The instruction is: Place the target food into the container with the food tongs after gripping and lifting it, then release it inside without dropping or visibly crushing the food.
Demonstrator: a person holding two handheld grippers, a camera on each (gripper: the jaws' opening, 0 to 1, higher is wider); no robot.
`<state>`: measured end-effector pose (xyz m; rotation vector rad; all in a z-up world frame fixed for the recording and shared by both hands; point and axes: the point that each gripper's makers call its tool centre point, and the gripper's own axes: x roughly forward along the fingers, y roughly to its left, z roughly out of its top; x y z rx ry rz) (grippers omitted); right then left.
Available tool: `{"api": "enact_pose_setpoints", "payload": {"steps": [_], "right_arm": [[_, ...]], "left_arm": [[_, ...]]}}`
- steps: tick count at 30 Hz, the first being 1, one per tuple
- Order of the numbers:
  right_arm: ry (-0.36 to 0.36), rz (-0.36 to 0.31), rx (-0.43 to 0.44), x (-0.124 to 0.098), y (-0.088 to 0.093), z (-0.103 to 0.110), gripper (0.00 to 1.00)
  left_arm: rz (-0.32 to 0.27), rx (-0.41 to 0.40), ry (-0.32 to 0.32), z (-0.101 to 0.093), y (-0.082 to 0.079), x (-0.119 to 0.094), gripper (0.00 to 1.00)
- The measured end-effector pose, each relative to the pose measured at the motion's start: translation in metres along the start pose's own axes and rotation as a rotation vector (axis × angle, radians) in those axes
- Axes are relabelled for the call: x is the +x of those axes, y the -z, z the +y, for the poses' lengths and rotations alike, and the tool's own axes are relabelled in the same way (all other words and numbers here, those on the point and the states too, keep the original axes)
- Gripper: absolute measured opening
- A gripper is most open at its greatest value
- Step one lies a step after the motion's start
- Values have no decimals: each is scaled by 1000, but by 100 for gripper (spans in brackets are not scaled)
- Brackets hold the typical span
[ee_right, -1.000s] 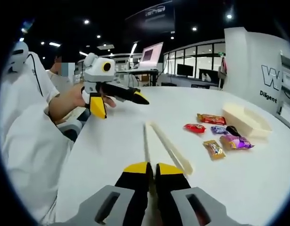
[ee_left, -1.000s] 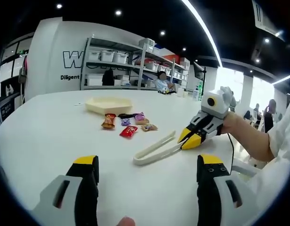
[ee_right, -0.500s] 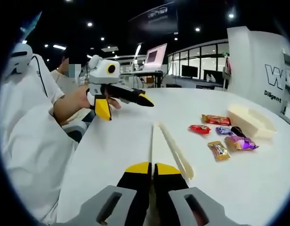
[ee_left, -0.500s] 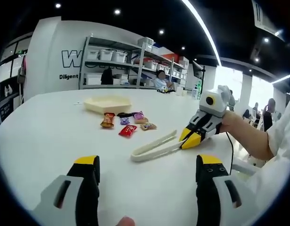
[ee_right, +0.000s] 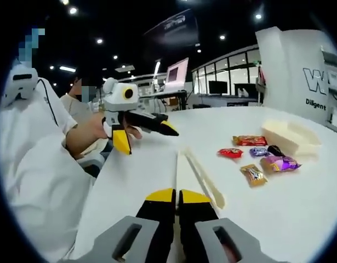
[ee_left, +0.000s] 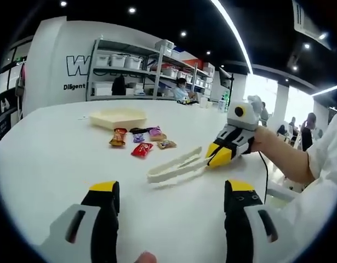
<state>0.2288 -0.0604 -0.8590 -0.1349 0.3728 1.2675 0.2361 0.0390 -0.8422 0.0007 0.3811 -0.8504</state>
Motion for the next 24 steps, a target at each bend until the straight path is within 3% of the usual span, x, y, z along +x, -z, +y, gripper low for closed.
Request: {"api": "enact_pose_setpoints", "payload": {"steps": [10,16,24], "right_arm": [[-25,-94,51,-5,-16,4,0],[-83,-187,97,-9,-34,16,0],[-164,-267,140,-9,-52,33,0]], "left_arm": [[1,-55,97,-14,2,8,68],[-85,-130,171,-25,-11,12,66],[-180,-171,250,-38,-33,14,64]]}}
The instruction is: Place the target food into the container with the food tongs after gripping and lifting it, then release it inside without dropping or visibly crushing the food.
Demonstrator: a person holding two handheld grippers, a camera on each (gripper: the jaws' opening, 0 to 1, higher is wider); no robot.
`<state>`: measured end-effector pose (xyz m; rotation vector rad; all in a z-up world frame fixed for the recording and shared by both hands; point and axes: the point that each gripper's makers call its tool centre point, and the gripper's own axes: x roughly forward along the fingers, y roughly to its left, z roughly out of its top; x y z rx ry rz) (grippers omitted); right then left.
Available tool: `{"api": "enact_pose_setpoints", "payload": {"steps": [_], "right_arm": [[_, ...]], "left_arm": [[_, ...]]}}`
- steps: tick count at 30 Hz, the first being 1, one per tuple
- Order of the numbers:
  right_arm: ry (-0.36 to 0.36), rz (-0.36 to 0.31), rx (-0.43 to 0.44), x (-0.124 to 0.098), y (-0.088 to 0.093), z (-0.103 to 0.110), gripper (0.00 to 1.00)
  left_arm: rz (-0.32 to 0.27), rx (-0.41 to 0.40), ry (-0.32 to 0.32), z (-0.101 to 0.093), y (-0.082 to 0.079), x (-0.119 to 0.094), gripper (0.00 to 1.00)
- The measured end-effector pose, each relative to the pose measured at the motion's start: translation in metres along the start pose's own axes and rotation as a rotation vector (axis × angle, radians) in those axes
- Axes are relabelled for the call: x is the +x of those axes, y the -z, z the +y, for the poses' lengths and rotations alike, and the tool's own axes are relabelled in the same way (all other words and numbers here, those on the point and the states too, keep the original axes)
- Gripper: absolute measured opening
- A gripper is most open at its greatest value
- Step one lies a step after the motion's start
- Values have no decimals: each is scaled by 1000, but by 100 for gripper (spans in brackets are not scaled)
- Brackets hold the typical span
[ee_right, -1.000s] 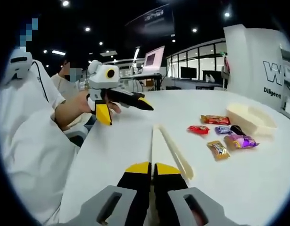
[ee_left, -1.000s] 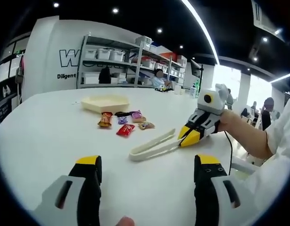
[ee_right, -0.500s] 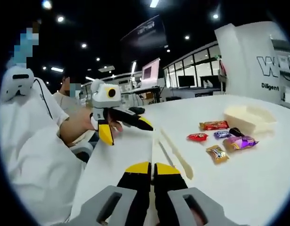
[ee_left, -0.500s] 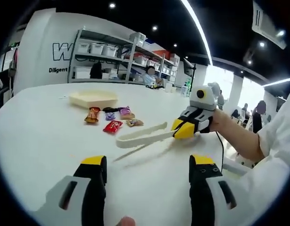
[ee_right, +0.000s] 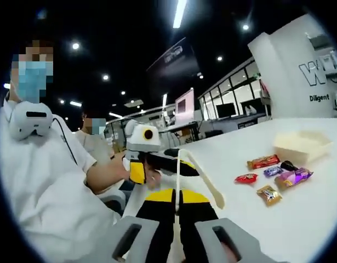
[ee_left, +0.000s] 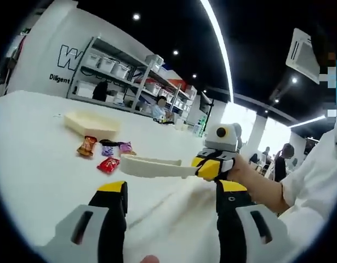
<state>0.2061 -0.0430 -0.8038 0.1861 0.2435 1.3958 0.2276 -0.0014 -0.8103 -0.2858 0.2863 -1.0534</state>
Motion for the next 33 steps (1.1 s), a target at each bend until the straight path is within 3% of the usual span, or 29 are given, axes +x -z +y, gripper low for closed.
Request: {"api": "enact_pose_setpoints", "payload": {"steps": [7,15,22,28,33], "right_arm": [[-54,-58,29,3,-10,13,0],[-96,-91,55,5,-16,22,0],[-127,-104,78,6,-18,29,0],[-161,-130,96,8,-20,35,0],[-171,-127,109,9,-19,36,0]], "left_arm": [[-89,-62,92,-14,-12,3,59],[-159,-80,151,-26,-23,4,50],[-183,-74,174,-32,-27,6,42],[-196,-86,195,-35,-27,6,29],[-199,-99,203,-36,-26,5,27]]}}
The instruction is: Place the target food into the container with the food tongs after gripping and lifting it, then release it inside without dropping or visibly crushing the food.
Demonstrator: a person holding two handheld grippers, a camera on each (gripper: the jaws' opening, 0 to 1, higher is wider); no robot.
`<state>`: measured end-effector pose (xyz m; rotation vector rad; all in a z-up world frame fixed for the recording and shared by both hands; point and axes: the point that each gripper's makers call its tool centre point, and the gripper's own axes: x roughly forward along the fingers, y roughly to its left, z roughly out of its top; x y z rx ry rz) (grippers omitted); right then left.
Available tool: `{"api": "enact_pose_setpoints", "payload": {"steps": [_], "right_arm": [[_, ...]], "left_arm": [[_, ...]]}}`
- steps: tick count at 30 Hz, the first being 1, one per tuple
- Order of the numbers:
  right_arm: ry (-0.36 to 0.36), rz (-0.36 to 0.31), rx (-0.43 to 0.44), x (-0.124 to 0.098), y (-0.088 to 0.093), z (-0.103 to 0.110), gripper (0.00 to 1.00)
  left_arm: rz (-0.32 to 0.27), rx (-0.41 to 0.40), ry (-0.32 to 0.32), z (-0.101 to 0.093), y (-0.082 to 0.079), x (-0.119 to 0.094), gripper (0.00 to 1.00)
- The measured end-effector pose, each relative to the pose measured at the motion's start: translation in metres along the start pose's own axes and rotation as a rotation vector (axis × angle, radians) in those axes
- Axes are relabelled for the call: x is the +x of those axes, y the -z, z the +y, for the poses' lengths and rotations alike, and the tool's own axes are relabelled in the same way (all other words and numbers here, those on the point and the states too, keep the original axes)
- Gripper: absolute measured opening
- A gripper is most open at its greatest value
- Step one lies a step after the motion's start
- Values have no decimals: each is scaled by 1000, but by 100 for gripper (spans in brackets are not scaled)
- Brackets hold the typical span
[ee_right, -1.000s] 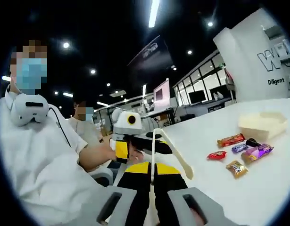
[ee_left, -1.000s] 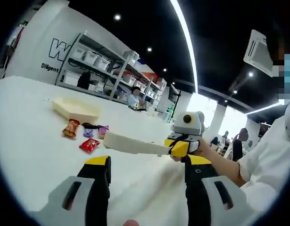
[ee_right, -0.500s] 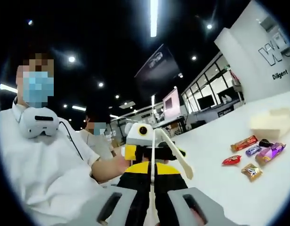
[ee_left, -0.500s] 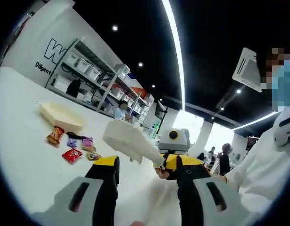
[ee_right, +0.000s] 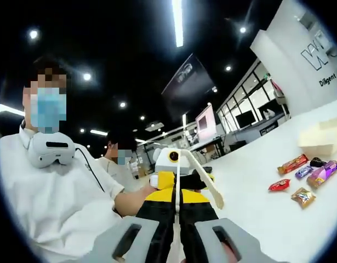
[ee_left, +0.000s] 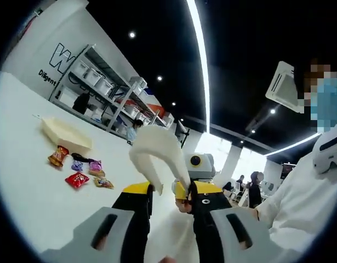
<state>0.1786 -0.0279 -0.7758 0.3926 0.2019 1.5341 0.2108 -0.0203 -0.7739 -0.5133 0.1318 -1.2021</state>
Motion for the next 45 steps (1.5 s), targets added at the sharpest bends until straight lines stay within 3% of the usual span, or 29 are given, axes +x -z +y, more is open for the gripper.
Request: {"api": "enact_pose_setpoints", "payload": {"steps": [10,22,33,39,41,45], "right_arm": [[-25,-34,-10,-4,-4,4,0],[-9,-8,-55,-17,-2,6,2],[-39,-7,-79,-12,0,14,0],[-33,-61,-5,-11,-7,14,0],[-30,-75,-27,-10,-9,16,0],[-22,-105,-9,-10,-12,13,0]], "left_arm": [[-18,-2,44,-7,-2,-1,25],[-16,8,54,-8,-2,-4,24],[-7,-36,77,-11,-2,-5,25],[-47,-19,64,-10,-9,-4,26],[-58,-21,77,-13,-11,-4,27],[-52,50,50,-14,-9,1,28]]}}
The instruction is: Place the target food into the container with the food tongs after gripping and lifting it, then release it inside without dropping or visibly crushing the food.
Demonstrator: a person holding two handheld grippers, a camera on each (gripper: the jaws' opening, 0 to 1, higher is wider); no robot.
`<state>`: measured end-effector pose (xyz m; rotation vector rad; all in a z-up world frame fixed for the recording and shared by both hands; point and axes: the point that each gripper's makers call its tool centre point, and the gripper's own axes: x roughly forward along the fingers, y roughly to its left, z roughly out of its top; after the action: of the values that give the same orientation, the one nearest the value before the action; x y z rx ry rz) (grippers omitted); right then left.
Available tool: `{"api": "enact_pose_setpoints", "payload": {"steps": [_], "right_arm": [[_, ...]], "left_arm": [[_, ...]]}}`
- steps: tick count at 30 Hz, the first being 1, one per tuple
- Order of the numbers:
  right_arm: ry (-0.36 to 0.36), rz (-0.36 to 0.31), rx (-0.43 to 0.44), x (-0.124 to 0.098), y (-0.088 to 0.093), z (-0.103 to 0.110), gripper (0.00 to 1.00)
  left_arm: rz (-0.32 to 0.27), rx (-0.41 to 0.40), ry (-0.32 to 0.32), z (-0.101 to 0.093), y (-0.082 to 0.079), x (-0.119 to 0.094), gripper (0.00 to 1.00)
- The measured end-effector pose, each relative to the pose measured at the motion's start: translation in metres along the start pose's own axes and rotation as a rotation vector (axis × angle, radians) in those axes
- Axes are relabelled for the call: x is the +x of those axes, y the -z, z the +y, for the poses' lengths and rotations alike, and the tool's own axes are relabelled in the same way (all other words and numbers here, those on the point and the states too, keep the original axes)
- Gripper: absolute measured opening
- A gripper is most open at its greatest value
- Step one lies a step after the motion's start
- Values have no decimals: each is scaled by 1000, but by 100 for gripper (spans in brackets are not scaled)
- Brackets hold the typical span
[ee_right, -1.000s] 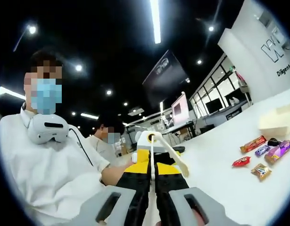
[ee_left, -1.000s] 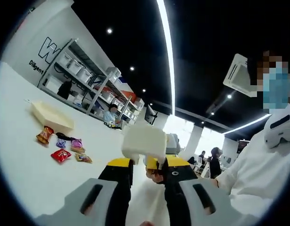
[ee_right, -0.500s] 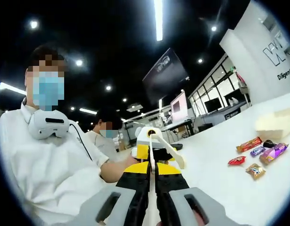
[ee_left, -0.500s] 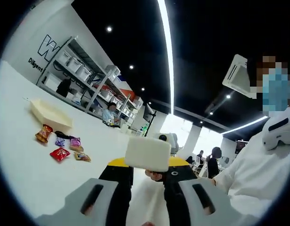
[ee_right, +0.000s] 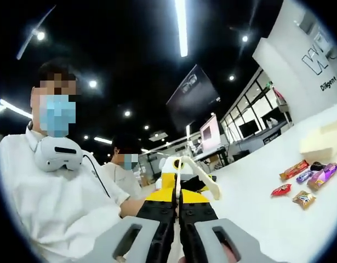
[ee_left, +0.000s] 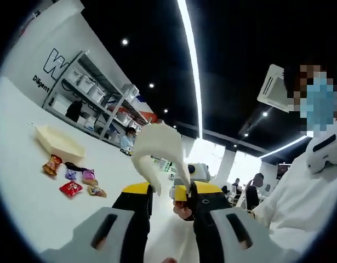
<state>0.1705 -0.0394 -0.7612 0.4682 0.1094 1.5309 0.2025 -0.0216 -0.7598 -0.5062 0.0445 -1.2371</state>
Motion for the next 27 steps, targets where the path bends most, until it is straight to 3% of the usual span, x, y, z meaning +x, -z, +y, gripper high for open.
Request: {"api": "enact_pose_setpoints", "payload": {"steps": [15,27], "right_arm": [[-11,-29,39,4,4,0,0],[-22,-15,56,8,7,0,0]], "left_arm": [[-25,-43,15,-2,1,1,27],[0,-55,33,-2,2,-1,26]]}}
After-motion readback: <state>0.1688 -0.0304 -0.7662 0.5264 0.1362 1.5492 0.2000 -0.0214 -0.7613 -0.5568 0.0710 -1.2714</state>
